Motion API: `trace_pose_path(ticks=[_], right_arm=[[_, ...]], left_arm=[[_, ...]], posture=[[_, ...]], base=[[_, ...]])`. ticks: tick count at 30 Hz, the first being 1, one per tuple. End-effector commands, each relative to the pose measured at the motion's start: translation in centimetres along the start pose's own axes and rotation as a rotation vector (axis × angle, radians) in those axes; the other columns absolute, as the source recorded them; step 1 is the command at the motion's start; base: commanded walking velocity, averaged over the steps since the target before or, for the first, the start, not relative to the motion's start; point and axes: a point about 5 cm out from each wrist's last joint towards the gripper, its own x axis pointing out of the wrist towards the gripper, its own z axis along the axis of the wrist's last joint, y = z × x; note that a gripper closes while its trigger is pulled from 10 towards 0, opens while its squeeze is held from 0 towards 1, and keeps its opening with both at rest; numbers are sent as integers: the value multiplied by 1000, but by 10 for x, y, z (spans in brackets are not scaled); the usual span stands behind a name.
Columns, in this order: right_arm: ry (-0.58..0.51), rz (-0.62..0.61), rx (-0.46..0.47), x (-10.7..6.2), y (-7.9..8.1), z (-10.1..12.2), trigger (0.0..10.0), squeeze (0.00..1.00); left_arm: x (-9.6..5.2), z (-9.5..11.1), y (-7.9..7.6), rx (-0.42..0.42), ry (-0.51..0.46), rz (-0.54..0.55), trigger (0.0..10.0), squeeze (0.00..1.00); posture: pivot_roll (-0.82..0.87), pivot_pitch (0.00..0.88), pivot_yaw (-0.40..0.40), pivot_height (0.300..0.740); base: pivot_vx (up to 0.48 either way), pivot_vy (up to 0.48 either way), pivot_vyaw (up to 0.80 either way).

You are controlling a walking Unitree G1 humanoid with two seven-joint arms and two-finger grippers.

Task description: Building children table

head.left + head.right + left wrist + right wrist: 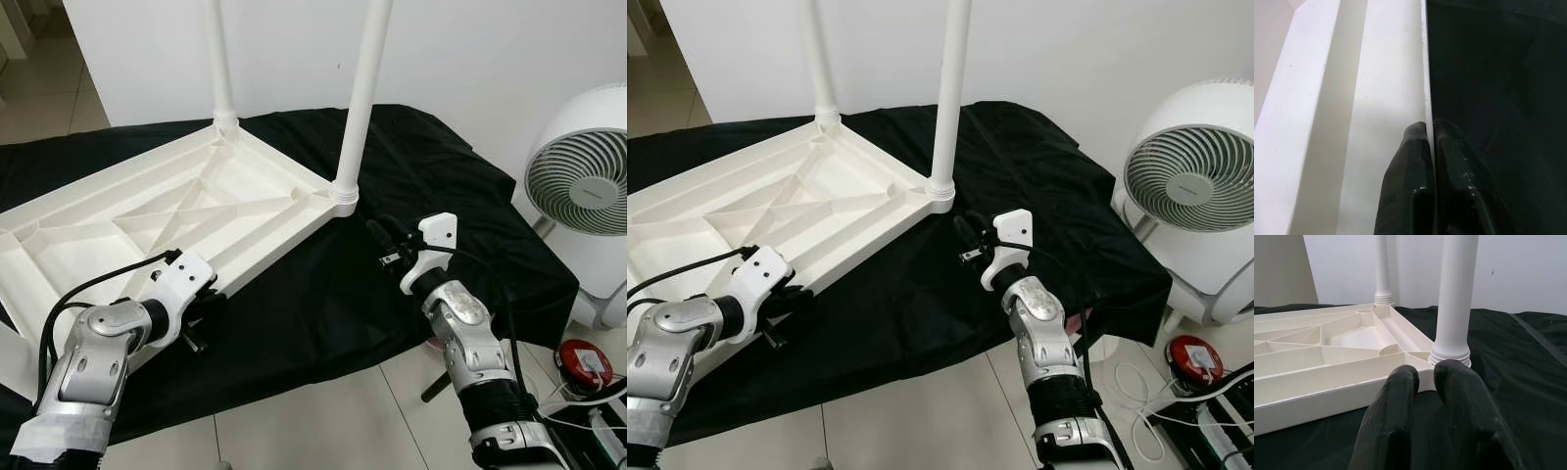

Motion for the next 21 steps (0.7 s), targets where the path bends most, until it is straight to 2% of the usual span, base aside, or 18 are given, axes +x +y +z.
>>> trace_pose_path(ticks=[1, 4, 9, 20, 21], right_arm=[[1, -4, -8, 1, 0, -1, 10000, 0], [-3, -9, -8, 1, 0, 0, 10000, 0], [-14, -38, -14, -1, -3, 2, 10000, 0], [-22, -68, -12, -5, -4, 1, 10000, 0], [-21, -76, -11, -6, -5, 0, 10000, 0]], left_arm=[[7, -7, 7, -41, 29, 200, 0, 0], [10, -5, 7, -49, 19, 197, 0, 0], [25, 4, 6, -62, 6, 187, 0, 0], [38, 14, 12, -45, -6, 190, 0, 0], [41, 15, 14, -42, -9, 196, 235, 0]], posture=[[-5, 0, -37, 740], [-13, 0, -34, 740], [-52, 0, -5, 740], [-82, 0, 24, 740], [-85, 0, 23, 740]], base=[[0, 0, 0], [0, 0, 0], [0, 0, 0], [0, 0, 0], [0, 0, 0]])
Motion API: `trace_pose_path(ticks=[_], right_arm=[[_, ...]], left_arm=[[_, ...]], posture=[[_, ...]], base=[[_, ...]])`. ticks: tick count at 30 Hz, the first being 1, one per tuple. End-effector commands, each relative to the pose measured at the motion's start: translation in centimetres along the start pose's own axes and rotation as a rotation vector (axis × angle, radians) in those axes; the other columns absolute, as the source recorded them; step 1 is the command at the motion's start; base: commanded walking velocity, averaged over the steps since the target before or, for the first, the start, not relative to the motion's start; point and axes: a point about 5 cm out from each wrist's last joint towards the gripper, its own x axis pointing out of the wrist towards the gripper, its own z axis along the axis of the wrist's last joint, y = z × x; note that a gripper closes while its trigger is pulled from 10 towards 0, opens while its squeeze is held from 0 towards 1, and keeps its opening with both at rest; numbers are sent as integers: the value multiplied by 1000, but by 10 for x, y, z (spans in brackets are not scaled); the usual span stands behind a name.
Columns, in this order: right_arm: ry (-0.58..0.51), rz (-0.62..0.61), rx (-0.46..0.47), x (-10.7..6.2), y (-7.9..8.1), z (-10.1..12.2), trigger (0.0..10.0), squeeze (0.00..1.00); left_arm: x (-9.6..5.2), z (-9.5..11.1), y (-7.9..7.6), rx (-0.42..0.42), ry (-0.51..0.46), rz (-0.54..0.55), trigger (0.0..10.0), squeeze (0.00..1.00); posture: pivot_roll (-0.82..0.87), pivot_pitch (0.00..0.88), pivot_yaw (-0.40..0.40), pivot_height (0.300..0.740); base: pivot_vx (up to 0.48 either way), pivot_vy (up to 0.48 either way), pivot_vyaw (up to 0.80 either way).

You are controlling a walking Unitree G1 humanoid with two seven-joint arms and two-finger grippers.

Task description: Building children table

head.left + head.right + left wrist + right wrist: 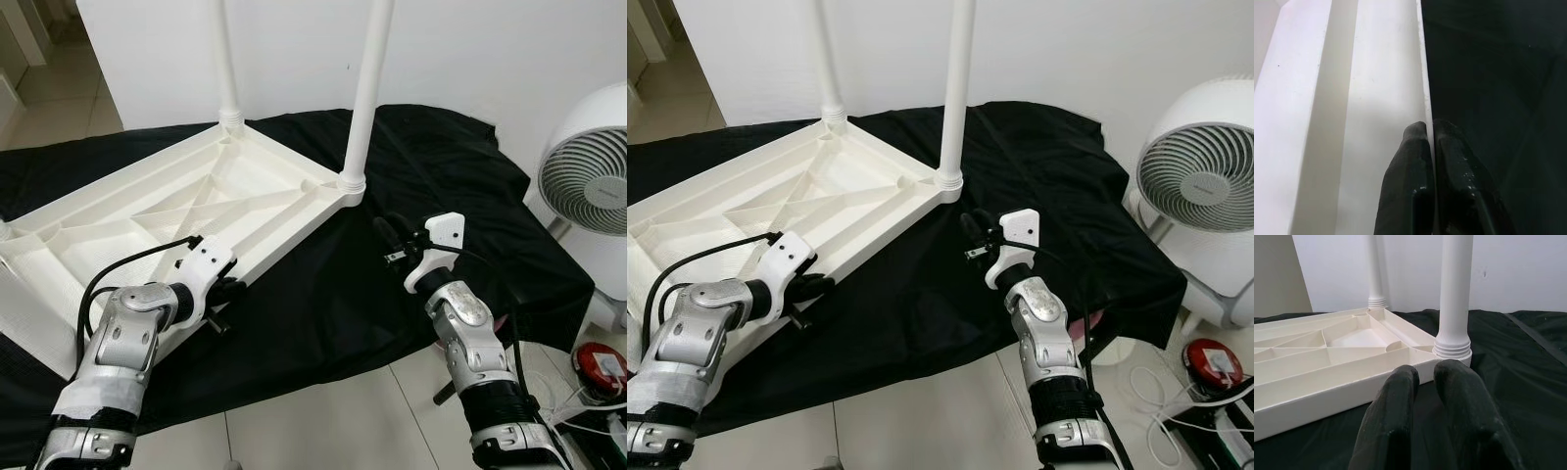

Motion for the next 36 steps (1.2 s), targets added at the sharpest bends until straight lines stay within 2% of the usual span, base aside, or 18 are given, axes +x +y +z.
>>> trace_pose_path(ticks=[1, 2, 3, 4, 5, 7, 8, 10, 11, 12, 17, 18, 19, 20, 26, 36], right_arm=[[-11, -8, -13, -1, 1, 1, 10000, 0], [-11, -8, -13, -1, 1, 1, 10000, 0], [-11, -12, -11, -1, 0, 1, 10000, 0], [-11, -12, -11, -1, 0, 1, 10000, 0], [-10, -17, -7, -1, 0, 1, 10000, 0], [-6, -16, -4, -1, 0, 0, 10000, 0], [-3, -14, 0, -1, 1, 0, 10000, 0], [-3, -14, 0, -1, 1, 0, 10000, 0], [0, -11, 0, 0, 1, 0, 10000, 0], [3, -6, 0, 1, 0, 0, 10000, 0], [5, -5, 1, 3, 0, 0, 10000, 0], [8, -1, 2, 4, 0, 0, 10000, 0], [8, -1, 2, 4, 0, 0, 10000, 0], [8, 1, 2, 5, 0, 1, 10000, 0], [4, 5, -8, 7, -1, 2, 10000, 0], [5, 9, -16, 4, -1, 0, 10000, 0]], left_arm=[[6, 0, 11, 26, 8, 255, 1961, 0], [6, 0, 11, 26, 8, 255, 1961, 0], [8, 3, 12, 21, -12, 264, 9176, 0], [8, 3, 12, 21, -12, 264, 9176, 0], [10, 8, 13, 17, -46, 274, 10000, 0], [10, 12, 13, 16, -75, 286, 10000, 0], [11, 16, 14, -13, -110, 289, 10000, 0], [11, 16, 14, -13, -110, 289, 10000, 0], [11, 19, 15, -34, -127, 287, 10000, 122], [10, 20, 16, -59, -142, 282, 10000, 1000], [8, 20, 17, -65, -143, 286, 10000, 1000], [5, 21, 18, -45, -143, 302, 10000, 271], [5, 21, 18, -45, -143, 302, 10000, 271], [4, 21, 18, -38, -150, 300, 10000, 0], [0, 28, 18, -8, -213, 284, 10000, 0], [-13, 38, -7, 45, -351, 169, 10000, 0]], posture=[[-86, 0, 23, 740], [-86, 0, 23, 740], [-92, 0, 21, 740], [-92, 0, 21, 740], [-92, 0, 19, 740], [-91, 0, 20, 740], [-88, 0, 17, 740], [-88, 0, 17, 740], [-82, 0, 12, 740], [-75, 0, 8, 740], [-72, 0, 7, 740], [-64, 0, -2, 740], [-64, 0, -2, 740], [-62, 0, -4, 740], [-55, 0, 0, 740], [-30, 0, -13, 740]], base=[[0, 0, 0], [0, 0, 0], [0, 0, 0], [0, 0, 0], [0, 0, 0], [0, 0, 0], [0, 0, 0], [0, 0, 0], [0, 0, 0], [0, 0, 0], [0, 0, 0], [0, 0, 0], [0, 0, 0], [0, 0, 0], [0, 0, 0], [0, 0, 0]])
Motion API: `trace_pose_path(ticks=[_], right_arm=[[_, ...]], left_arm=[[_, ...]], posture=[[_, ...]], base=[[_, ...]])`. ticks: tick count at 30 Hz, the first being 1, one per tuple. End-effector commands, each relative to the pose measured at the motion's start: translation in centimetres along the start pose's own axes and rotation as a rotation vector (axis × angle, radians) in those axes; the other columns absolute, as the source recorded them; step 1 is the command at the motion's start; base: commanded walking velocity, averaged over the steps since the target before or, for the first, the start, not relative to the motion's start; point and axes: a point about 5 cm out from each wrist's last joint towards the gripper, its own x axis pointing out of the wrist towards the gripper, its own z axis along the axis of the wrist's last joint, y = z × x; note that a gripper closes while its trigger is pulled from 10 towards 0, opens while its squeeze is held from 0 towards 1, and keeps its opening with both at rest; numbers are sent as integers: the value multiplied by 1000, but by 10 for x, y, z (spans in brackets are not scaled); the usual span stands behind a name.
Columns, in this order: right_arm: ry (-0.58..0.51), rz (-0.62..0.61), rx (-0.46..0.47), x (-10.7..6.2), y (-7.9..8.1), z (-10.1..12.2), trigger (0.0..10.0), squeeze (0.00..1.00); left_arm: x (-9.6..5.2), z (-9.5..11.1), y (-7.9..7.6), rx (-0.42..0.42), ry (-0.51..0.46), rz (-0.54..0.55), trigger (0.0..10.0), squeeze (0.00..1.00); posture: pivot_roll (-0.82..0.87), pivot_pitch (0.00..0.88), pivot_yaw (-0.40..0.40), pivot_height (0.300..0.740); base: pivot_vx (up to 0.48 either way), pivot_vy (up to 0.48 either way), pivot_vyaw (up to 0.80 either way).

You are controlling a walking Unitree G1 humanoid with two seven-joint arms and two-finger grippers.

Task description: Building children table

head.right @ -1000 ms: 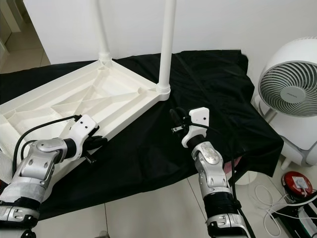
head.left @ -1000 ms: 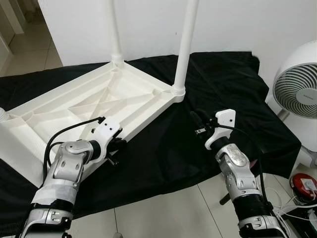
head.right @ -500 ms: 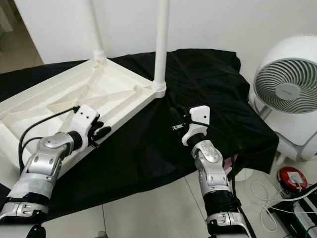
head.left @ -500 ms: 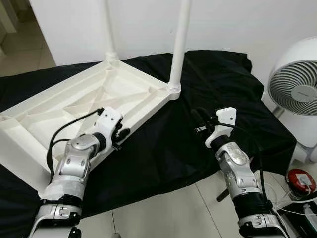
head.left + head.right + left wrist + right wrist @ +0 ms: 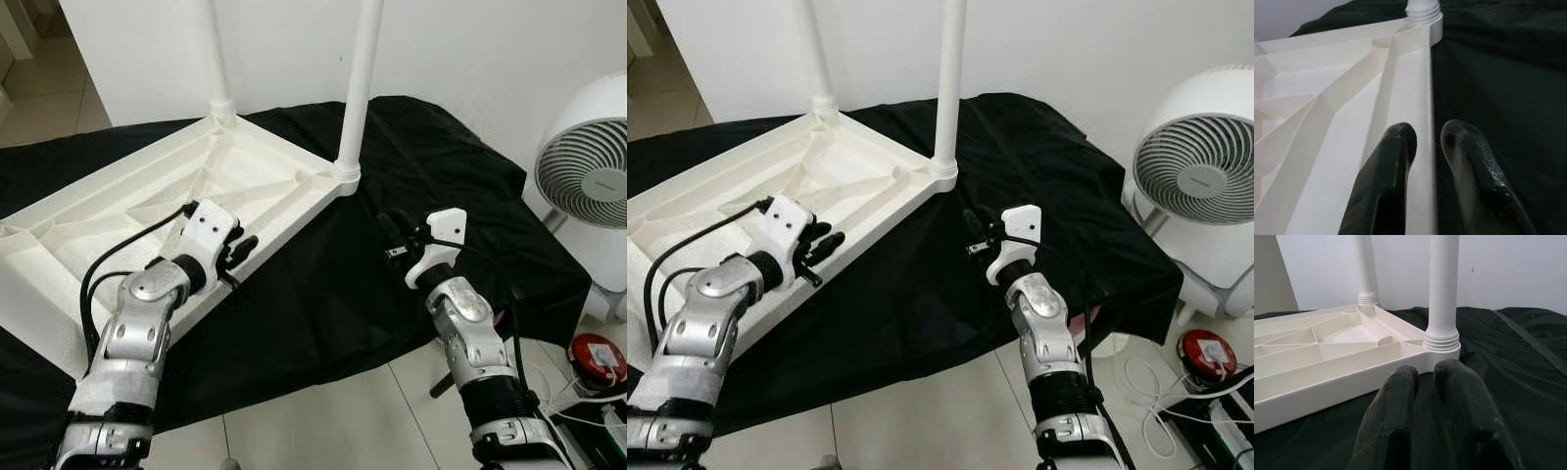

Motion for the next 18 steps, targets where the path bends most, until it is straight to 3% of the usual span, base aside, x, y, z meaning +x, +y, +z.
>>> trace_pose_path(ticks=[1, 6, 7, 9, 11, 14, 18], right_arm=[[14, 7, -10, -2, 1, -4, 10000, 0], [13, 9, -11, -1, 0, -4, 10000, 0], [10, 12, -13, 0, 0, -3, 10000, 0], [9, 13, -13, 1, 0, -4, 10000, 0], [9, 13, -13, 1, 0, -4, 10000, 0], [18, 10, -13, 4, 1, -8, 10000, 0], [19, 18, -12, 7, 3, -9, 10000, 0]], left_arm=[[-3, 4, -3, 16, -28, -19, 10000, 0], [-11, 10, -9, -2, -101, -26, 10000, 0], [-22, 15, -15, -3, -179, -16, 10000, 0], [-28, 15, -18, -20, -207, -1, 10000, 0], [-28, 15, -18, -20, -207, -1, 10000, 0], [-48, 11, -26, -59, -247, 50, 10000, 0], [-57, 11, -26, -61, -268, 96, 10000, 0]], posture=[[-30, 0, -13, 740], [-9, 0, -22, 740], [9, 0, -31, 740], [13, 0, -33, 740], [13, 0, -33, 740], [58, 0, -51, 740], [72, 0, -57, 740]], base=[[0, 0, 0], [0, 0, 0], [0, 0, 0], [0, 0, 0], [0, 0, 0], [0, 0, 0], [0, 0, 0]])
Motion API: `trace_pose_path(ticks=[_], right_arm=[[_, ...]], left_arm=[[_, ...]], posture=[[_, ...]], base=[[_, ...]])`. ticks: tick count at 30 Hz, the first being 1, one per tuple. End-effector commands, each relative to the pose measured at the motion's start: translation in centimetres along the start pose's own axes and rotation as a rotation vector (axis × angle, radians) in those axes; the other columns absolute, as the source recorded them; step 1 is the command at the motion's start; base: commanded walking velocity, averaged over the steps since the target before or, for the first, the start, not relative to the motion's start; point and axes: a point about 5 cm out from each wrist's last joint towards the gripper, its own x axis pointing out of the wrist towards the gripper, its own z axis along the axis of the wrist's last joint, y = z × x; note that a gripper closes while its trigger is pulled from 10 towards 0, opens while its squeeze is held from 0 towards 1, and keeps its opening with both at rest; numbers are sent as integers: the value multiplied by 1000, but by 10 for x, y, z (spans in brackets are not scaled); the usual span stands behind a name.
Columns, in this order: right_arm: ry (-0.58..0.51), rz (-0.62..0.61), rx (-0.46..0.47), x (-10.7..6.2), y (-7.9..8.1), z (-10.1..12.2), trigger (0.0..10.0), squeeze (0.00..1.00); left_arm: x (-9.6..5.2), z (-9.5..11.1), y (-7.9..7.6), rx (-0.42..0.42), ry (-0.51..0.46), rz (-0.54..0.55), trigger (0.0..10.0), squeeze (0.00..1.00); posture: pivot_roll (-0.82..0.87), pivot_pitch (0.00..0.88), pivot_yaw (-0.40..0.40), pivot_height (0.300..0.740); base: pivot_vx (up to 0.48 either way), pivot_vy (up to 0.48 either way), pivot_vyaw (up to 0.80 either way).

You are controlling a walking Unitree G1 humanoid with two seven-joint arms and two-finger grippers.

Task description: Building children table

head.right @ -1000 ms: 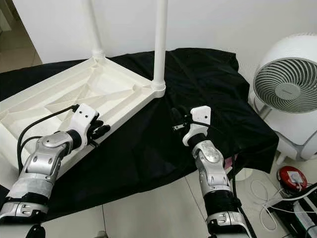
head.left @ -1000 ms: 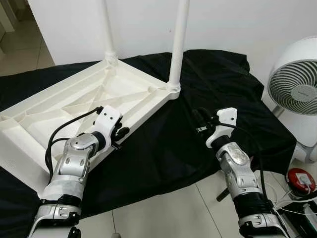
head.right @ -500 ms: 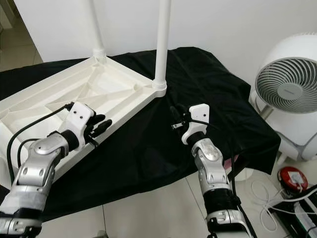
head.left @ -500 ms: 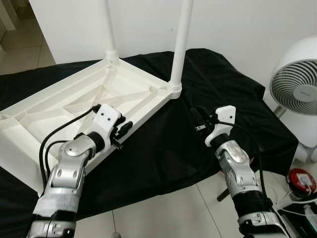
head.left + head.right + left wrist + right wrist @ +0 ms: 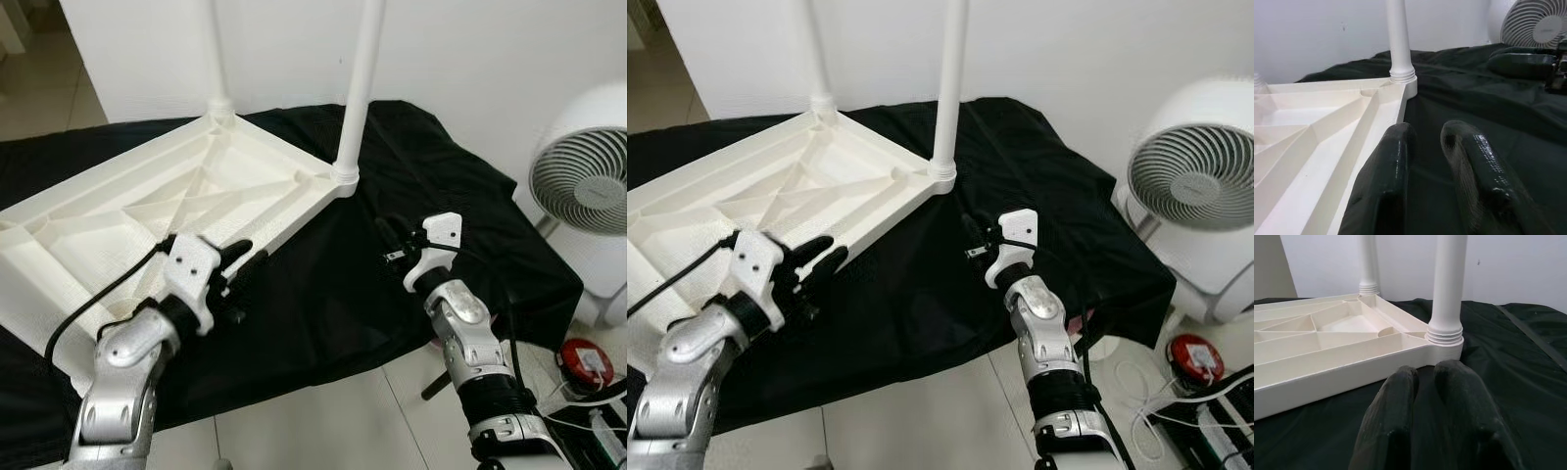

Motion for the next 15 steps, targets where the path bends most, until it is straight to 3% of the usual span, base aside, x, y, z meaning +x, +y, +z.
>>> trace_pose_path(ticks=[1, 2, 4, 7, 9, 11, 13, 14, 15], right_arm=[[-7, 12, -9, 2, 2, 1, 10000, 0], [-7, 15, -8, 3, 3, 1, 10000, 0], [1, 47, -12, 9, 7, -1, 10000, 0], [3, 51, -12, 10, 7, -2, 10000, 0], [1, 55, -17, 13, 6, -1, 10000, 0], [-1, 54, -21, 17, 5, 0, 10000, 0], [-1, 54, -21, 17, 5, 0, 10000, 0], [-2, 54, -23, 18, 4, 1, 10000, 0], [-2, 54, -23, 18, 4, 1, 10000, 0]], left_arm=[[-3, 4, 6, 11, -23, 79, 10000, 0], [-5, 5, 6, 11, -29, 89, 10000, 0], [-30, -2, 11, -57, -10, 184, 10000, 0], [-36, -4, 13, -99, -18, 219, 10000, 0], [-49, -3, 17, -63, -25, 231, 10000, 0], [-71, -8, 25, -34, 5, 260, 10000, 0], [-71, -8, 25, -34, 5, 260, 10000, 0], [-82, -11, 29, -27, 18, 278, 10000, 0], [-82, -11, 29, -27, 18, 278, 10000, 0]], posture=[[72, 0, -57, 740], [72, 0, -57, 740], [128, 0, -76, 740], [128, 0, -76, 740], [156, 0, -84, 740], [169, 0, -88, 740], [169, 0, -88, 740], [175, 0, -87, 740], [175, 0, -87, 740]], base=[[0, 0, 0], [0, 0, 0], [0, 0, 0], [0, 0, 0], [0, 0, 0], [0, 0, 0], [0, 0, 0], [0, 0, 0], [0, 0, 0]])
